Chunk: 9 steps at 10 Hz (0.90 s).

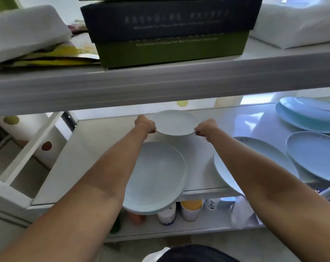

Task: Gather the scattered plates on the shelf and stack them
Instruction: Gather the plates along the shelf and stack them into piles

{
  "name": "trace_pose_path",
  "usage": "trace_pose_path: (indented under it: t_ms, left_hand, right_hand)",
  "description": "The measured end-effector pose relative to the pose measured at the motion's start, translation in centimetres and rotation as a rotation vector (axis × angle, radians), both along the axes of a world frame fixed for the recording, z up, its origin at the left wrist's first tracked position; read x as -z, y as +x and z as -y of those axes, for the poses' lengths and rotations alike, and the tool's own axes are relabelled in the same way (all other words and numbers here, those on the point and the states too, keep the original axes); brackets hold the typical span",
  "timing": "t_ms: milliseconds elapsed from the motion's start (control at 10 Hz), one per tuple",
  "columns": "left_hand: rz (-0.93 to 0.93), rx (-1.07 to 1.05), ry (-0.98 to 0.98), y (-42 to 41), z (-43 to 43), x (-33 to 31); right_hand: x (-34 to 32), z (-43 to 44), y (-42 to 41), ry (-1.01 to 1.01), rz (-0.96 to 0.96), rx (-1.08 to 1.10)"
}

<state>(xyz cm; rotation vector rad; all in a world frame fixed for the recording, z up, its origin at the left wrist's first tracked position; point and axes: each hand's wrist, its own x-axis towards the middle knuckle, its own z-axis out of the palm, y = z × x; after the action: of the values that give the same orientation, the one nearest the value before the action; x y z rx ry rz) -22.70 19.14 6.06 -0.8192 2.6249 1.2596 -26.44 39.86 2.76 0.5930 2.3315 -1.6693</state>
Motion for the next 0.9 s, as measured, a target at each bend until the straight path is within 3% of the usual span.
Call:
trace_pose_path:
  t_ms: [100, 500, 600, 700, 800, 900]
  left_hand:
    - [-0.088, -0.129, 0.29, 0.7, -2.7, -2.3]
    - [-0.123, 0.233, 0.401, 0.8, -22.0, -3.5]
    - [-0.114, 0.254, 0.387, 0.9, -28.1, -2.6]
    - [-0.089, 0.3, 0.31, 1.4, -34.0, -1.5]
    - [-0.035, 0.304, 0.253, 2.2, -38.5, -0.6]
    - [0.023, 0.314, 0.217, 2.8, -41.2, 0.0]
  right_hand:
    - [-1.2, -2.2, 0.0, -0.057, -0.048, 0.071]
    - [-5.2, -23.0, 4.4, 0.087, -0.131, 0.298]
    - [-5.9, -28.5, 7.4, 0.537, -0.056, 0.171]
    - [-5.4, -34.4, 9.2, 0.616, -0.052, 0.143]
    - [-3.9, -39.2, 9.5, 0.378, -0.025, 0.261]
    - [-2.2, -42.2, 9.3, 0.394, 0.023, 0.246]
